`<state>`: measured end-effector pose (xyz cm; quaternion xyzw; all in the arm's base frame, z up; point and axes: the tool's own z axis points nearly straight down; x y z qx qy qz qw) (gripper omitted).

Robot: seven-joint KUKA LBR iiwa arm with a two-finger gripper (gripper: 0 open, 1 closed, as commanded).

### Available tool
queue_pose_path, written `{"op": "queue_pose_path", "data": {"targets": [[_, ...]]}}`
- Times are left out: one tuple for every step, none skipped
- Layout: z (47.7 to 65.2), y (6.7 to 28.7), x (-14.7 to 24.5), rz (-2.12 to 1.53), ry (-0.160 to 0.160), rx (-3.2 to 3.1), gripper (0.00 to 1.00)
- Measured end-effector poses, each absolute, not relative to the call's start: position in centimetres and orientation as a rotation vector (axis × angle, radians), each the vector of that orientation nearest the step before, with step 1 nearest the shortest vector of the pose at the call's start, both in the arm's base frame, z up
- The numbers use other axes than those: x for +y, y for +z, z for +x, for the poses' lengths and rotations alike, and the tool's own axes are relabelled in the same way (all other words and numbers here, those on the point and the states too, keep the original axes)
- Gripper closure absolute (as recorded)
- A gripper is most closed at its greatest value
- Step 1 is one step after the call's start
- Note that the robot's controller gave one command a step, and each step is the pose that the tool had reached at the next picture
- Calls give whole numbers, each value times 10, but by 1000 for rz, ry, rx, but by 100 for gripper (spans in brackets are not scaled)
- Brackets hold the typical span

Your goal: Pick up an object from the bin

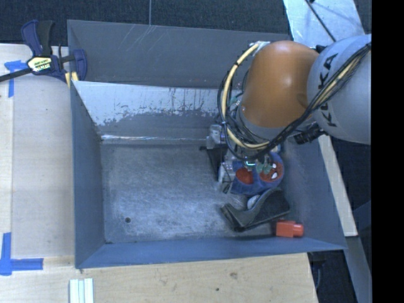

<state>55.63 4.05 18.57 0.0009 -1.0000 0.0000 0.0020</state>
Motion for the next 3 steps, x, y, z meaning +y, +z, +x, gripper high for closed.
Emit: {"op": "queue_pose_path", "data": {"targets": [[596, 67, -79, 209, -1, -3134, 0], [522, 80, -20, 752, 21, -3106, 0], [490, 104, -26, 1336, 14, -2876, 0]]}}
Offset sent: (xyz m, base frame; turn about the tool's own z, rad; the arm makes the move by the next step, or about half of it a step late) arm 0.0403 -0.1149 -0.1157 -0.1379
